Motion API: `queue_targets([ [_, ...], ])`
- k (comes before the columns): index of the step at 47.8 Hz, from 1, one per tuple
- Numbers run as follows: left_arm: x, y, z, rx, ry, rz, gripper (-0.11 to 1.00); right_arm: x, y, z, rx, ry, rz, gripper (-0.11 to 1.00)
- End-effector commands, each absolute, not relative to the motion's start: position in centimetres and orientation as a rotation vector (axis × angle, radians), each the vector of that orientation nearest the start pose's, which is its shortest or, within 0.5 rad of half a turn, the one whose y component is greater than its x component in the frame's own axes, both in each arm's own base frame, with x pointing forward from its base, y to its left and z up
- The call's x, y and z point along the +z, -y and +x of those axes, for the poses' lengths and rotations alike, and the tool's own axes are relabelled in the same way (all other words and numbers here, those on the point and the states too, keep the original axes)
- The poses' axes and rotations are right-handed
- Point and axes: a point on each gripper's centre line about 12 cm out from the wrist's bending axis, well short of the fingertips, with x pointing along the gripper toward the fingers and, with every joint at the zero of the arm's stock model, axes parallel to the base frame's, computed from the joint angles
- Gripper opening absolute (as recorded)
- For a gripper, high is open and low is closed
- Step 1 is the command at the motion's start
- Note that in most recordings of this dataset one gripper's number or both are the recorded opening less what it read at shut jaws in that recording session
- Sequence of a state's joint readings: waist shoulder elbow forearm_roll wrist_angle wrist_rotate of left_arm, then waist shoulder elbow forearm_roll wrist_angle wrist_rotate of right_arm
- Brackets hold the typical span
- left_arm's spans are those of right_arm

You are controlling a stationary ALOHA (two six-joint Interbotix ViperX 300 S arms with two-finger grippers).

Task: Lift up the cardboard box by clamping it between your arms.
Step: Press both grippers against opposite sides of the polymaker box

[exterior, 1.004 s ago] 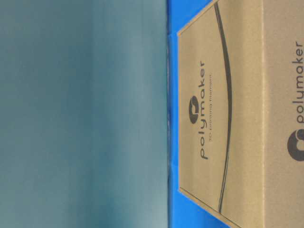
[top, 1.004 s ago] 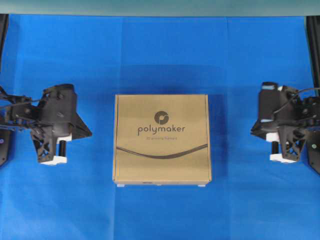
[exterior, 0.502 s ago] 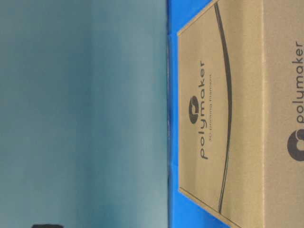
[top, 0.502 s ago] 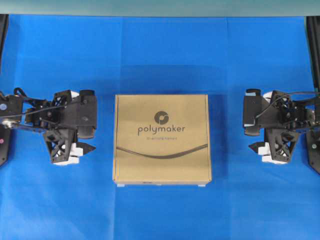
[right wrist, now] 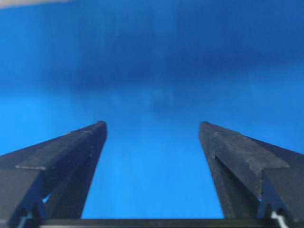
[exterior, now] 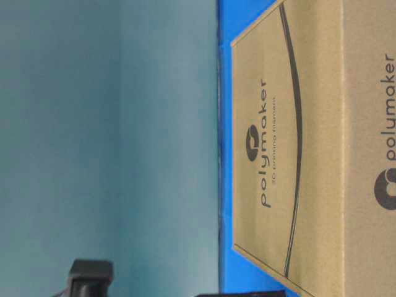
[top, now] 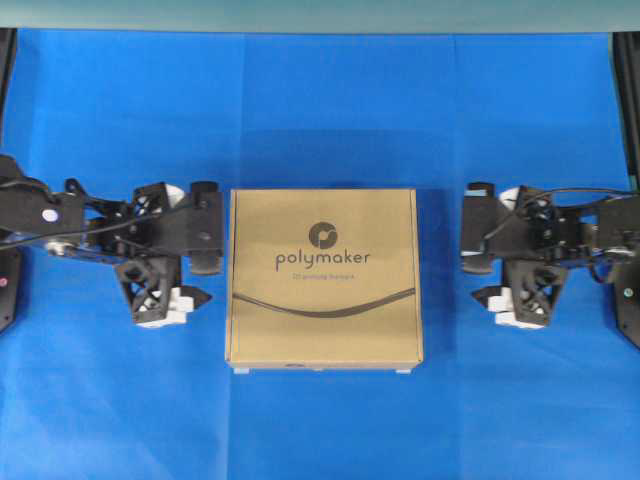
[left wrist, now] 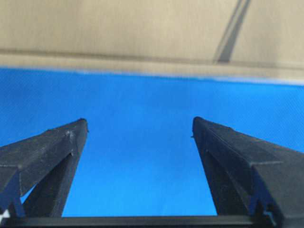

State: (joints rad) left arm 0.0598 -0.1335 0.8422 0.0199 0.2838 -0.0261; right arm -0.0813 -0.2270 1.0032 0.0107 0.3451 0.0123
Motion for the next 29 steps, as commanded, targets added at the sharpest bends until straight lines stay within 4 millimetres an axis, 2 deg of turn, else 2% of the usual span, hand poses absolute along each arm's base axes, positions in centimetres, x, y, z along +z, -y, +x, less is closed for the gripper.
queue_targets([
  [1, 13.8, -2.0, 32.1, 0.062, -0.983, -0.030, 0.86, 12.0, 2.2, 27.2, -0.078, -1.083, 0.058, 0.98],
  [15, 13.3, -2.0, 34.2, 0.055, -0.969, -0.021, 0.86, 10.5, 2.2, 30.9, -0.068, -1.076, 0.050, 0.98],
  [29, 13.3, -2.1, 34.5, 0.054, -0.973, -0.014, 0.86, 10.7, 2.3, 33.1, -0.068, -1.044, 0.049, 0.98],
])
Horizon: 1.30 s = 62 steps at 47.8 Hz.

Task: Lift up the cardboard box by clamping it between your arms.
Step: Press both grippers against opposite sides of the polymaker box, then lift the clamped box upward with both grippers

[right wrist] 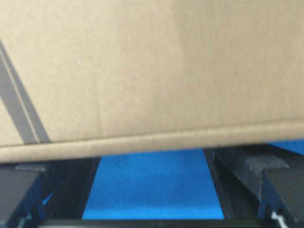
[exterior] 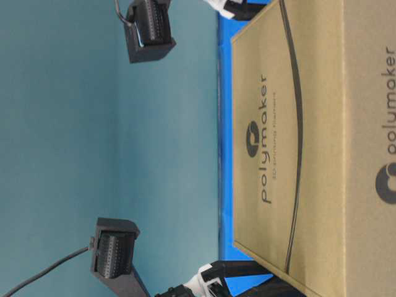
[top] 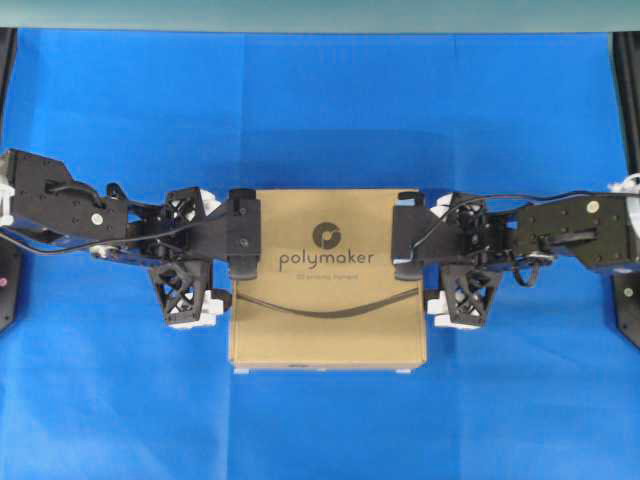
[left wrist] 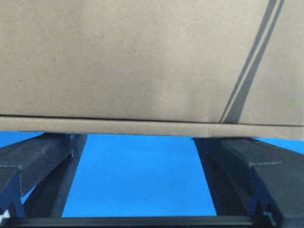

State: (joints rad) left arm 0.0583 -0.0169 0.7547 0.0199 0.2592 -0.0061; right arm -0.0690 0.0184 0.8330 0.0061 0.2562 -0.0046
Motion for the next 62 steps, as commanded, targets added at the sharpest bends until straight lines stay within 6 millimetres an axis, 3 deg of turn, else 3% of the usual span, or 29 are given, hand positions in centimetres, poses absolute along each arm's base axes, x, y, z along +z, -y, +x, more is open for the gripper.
queue_targets([
  [1, 13.2, -2.1, 34.5, 0.054, -0.976, -0.014, 0.86, 10.6, 2.3, 33.2, -0.068, -1.044, 0.049, 0.98],
  [28, 13.7, -2.5, 34.6, 0.065, -0.962, -0.021, 0.86, 11.5, 2.5, 33.7, -0.075, -1.030, 0.057, 0.98],
  [34, 16.3, -2.3, 35.0, 0.062, -0.937, -0.020, 0.86, 13.5, 2.5, 33.8, -0.075, -1.027, 0.058, 0.98],
  [48, 24.1, -2.5, 34.5, 0.071, -0.905, -0.020, 0.86, 21.6, 2.5, 33.6, -0.074, -1.017, 0.059, 0.98],
  [62, 30.0, -2.5, 34.2, 0.072, -0.910, -0.014, 0.86, 27.0, 2.3, 33.4, -0.069, -1.013, 0.058, 0.98],
])
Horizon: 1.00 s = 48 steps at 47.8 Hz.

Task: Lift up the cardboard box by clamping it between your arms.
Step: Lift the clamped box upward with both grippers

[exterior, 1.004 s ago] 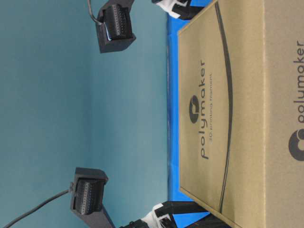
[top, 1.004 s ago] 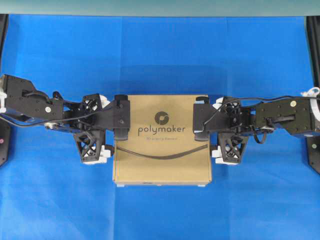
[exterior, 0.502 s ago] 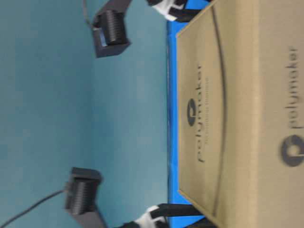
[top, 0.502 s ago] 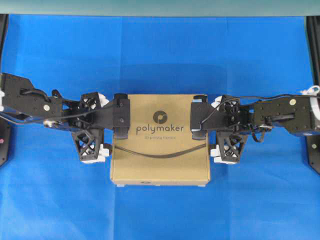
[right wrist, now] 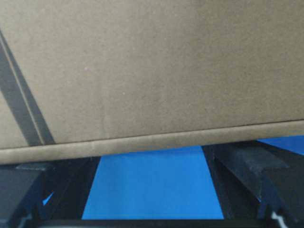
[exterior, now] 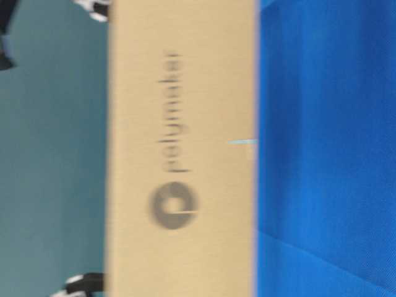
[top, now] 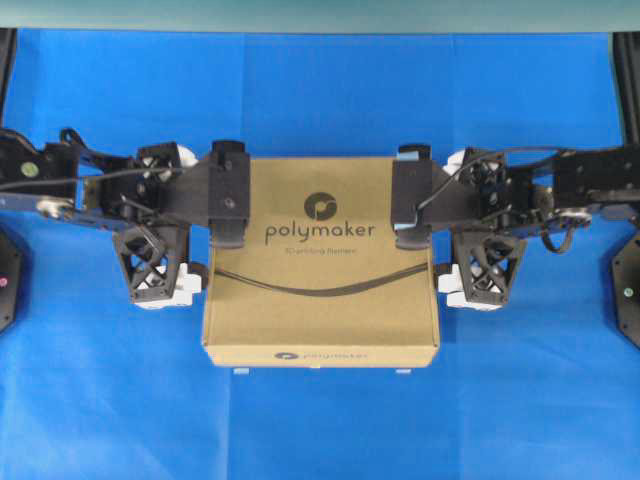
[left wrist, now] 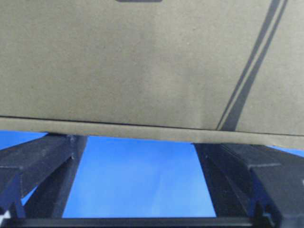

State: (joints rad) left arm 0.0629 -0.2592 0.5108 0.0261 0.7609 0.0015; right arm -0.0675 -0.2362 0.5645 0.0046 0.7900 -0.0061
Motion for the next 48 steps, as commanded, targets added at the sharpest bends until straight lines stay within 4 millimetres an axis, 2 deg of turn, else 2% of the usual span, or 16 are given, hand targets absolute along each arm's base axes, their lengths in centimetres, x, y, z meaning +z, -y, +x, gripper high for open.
queue_targets([
  [1, 30.5, -2.5, 34.2, 0.072, -0.910, -0.014, 0.86, 27.4, 2.3, 33.4, -0.068, -1.013, 0.055, 0.98],
  [16, 38.4, -2.5, 33.7, 0.067, -0.865, 0.008, 0.86, 34.3, 2.3, 33.4, -0.066, -0.984, 0.052, 0.98],
  [29, 43.7, -2.5, 33.5, 0.070, -0.834, 0.010, 0.86, 40.8, 2.0, 33.0, -0.056, -0.976, 0.046, 0.98],
  [36, 45.0, -2.5, 33.6, 0.070, -0.829, 0.010, 0.86, 42.3, 1.9, 32.9, -0.052, -0.969, 0.038, 0.98],
  [48, 45.0, -2.5, 34.0, 0.070, -0.839, 0.009, 0.86, 41.7, 2.1, 33.0, -0.043, -0.988, 0.009, 0.98],
])
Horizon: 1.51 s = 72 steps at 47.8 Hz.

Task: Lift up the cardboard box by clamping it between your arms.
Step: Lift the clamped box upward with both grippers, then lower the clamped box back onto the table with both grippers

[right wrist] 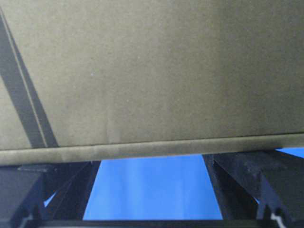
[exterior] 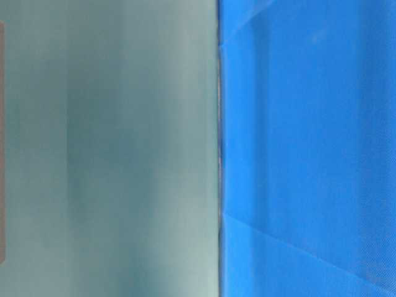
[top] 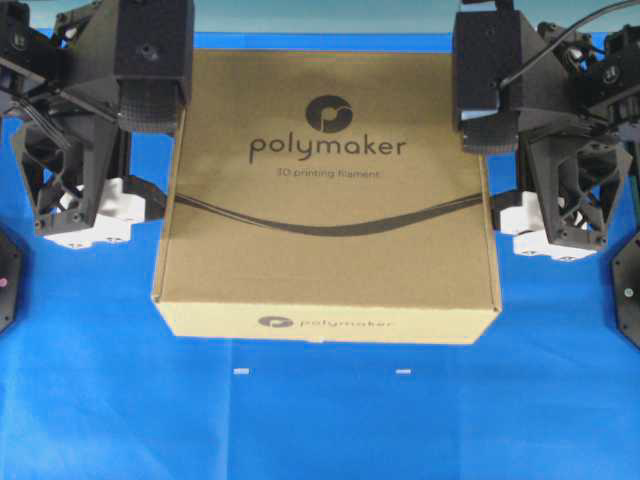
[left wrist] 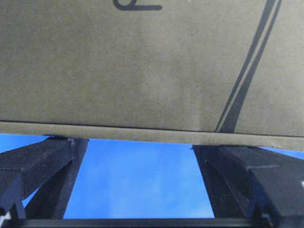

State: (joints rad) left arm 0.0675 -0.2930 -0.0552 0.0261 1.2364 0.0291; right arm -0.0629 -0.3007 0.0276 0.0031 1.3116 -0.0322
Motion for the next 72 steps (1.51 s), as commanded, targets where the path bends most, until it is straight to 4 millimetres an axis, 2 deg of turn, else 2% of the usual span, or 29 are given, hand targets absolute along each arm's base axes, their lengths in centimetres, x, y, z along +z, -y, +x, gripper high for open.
queue_targets([
  [1, 45.0, -2.5, 34.0, 0.069, -0.839, 0.011, 0.86, 41.7, 2.1, 32.9, -0.042, -0.986, 0.010, 0.98],
  [15, 45.4, -2.6, 34.0, 0.073, -0.830, 0.013, 0.86, 41.6, 2.4, 33.0, -0.048, -0.991, 0.010, 0.98],
  [21, 44.2, -2.6, 34.3, 0.073, -0.854, 0.009, 0.86, 40.1, 2.4, 33.1, -0.046, -1.019, 0.009, 0.98],
  [29, 42.0, -2.6, 34.7, 0.071, -0.885, 0.011, 0.86, 37.0, 2.6, 33.3, -0.049, -1.049, 0.013, 0.98],
  [40, 37.7, -2.6, 35.4, 0.066, -0.902, 0.013, 0.86, 34.3, 2.6, 33.6, -0.049, -1.030, 0.012, 0.98],
  [46, 36.3, -2.6, 35.6, 0.064, -0.891, 0.015, 0.86, 32.8, 2.6, 33.7, -0.049, -1.028, 0.010, 0.98],
  [61, 32.5, -2.8, 36.1, 0.066, -0.900, 0.017, 0.86, 27.5, 2.6, 33.5, -0.047, -1.059, 0.008, 0.98],
  [72, 28.1, -3.3, 36.2, 0.076, -0.924, 0.013, 0.86, 23.9, 2.7, 33.5, -0.051, -1.051, 0.010, 0.98],
])
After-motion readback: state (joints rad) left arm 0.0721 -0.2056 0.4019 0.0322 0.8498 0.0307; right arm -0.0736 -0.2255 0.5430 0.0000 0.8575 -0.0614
